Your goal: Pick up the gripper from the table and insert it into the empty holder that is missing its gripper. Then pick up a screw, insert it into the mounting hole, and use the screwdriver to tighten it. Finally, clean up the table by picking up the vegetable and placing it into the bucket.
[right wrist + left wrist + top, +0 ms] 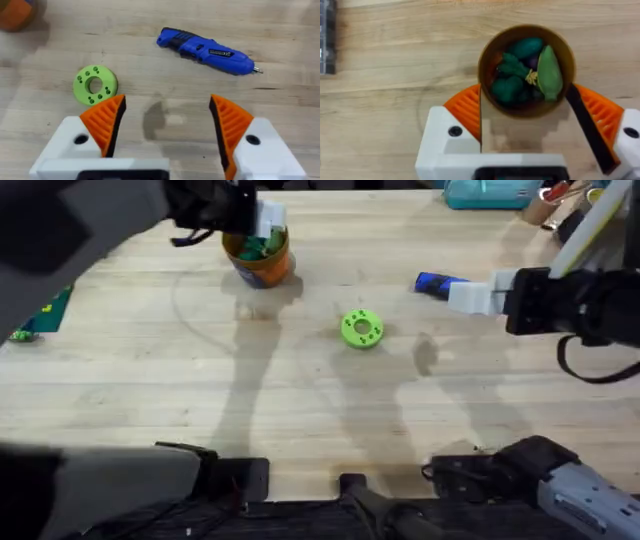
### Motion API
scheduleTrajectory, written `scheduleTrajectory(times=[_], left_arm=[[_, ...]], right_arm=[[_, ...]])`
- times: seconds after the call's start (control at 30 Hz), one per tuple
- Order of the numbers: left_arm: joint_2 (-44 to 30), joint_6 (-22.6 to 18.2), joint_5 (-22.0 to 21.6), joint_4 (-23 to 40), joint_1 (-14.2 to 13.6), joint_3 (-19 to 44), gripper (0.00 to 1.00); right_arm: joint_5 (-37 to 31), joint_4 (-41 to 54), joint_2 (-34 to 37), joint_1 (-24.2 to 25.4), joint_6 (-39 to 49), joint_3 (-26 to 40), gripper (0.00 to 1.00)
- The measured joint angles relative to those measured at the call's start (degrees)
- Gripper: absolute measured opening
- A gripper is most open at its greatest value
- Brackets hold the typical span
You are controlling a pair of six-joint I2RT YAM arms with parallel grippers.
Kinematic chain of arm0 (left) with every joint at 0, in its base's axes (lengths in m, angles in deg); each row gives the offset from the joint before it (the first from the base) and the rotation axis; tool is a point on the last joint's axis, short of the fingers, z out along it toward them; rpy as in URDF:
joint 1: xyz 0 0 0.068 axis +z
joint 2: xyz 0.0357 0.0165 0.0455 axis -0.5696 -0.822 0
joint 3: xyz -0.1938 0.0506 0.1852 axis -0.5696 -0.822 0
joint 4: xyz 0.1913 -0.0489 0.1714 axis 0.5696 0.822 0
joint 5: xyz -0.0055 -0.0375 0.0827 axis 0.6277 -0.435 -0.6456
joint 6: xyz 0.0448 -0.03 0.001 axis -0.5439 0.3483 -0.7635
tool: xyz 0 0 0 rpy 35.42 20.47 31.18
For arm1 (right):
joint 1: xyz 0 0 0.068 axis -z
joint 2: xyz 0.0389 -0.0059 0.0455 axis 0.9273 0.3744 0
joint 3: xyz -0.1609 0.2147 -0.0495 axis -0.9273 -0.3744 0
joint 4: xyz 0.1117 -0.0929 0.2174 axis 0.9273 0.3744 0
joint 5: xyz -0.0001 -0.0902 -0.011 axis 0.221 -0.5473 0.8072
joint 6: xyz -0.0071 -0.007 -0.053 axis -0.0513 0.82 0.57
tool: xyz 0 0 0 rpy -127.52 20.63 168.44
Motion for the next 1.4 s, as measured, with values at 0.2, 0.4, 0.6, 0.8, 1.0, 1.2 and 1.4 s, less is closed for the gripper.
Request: scheduleTrajectory(times=[0.2,0.4,0.6,0.8,1.0,1.2,1.4], left_arm=[[11.03,0.04,0.95,12.15,0.0,0.24,0.986],[18.31,0.09,4.72,27.71,0.0,0.52,0.986],[18.42,0.24,9.22,37.0,0.0,0.48,0.986],[18.28,0.26,10.8,37.33,0.0,-0.06,0.986],[18.28,0.26,10.8,37.33,0.0,-0.06,0.986],[18.28,0.26,10.8,37.33,0.0,-0.06,0.986],[18.28,0.26,10.8,37.33,0.0,-0.06,0.986]], right_arm=[[0.0,-0.01,-0.02,0.0,0.0,0.0,0.995],[0.0,-0.03,-0.02,0.0,-0.02,0.0,0.995],[0.0,-0.03,0.0,0.0,-0.02,0.0,0.995],[0.0,-0.02,0.0,0.0,0.0,0.0,0.995],[0.0,-0.02,0.0,0.0,0.0,0.0,0.995],[0.0,-0.02,0.0,0.0,0.0,0.0,0.995],[0.0,-0.02,0.0,0.0,0.0,0.0,0.995]])
